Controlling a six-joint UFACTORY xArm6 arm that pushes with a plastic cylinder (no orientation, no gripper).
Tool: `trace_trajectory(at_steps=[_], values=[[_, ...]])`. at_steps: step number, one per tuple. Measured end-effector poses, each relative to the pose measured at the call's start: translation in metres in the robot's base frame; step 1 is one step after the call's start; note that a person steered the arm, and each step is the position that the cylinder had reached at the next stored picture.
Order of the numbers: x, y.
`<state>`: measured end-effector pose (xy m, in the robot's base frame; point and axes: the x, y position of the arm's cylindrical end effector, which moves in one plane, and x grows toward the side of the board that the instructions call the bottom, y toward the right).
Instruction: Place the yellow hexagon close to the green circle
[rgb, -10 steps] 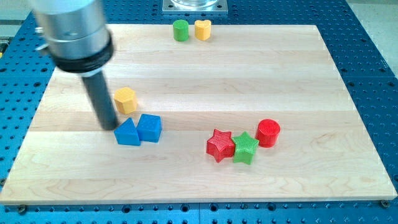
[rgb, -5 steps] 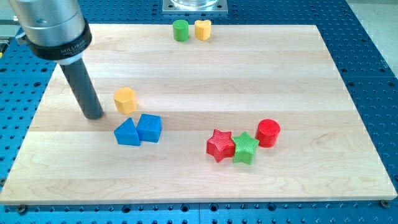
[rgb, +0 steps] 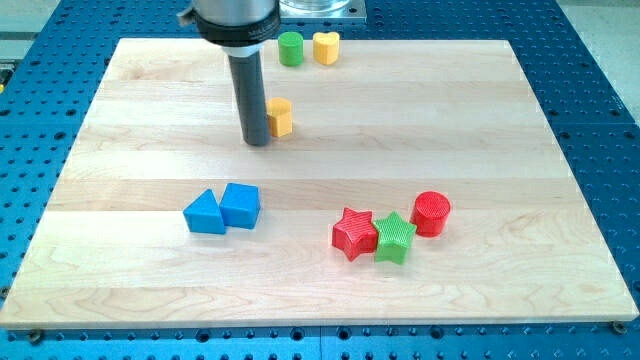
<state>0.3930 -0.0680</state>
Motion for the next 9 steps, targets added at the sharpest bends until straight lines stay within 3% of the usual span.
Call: trace_trajectory(at_steps=[1, 2, 4, 6, 9], values=[[0.000, 0.031], [-0.030, 0.035], [-0.099, 0.002], [-0.107, -0.036], [-0.108, 0.040]])
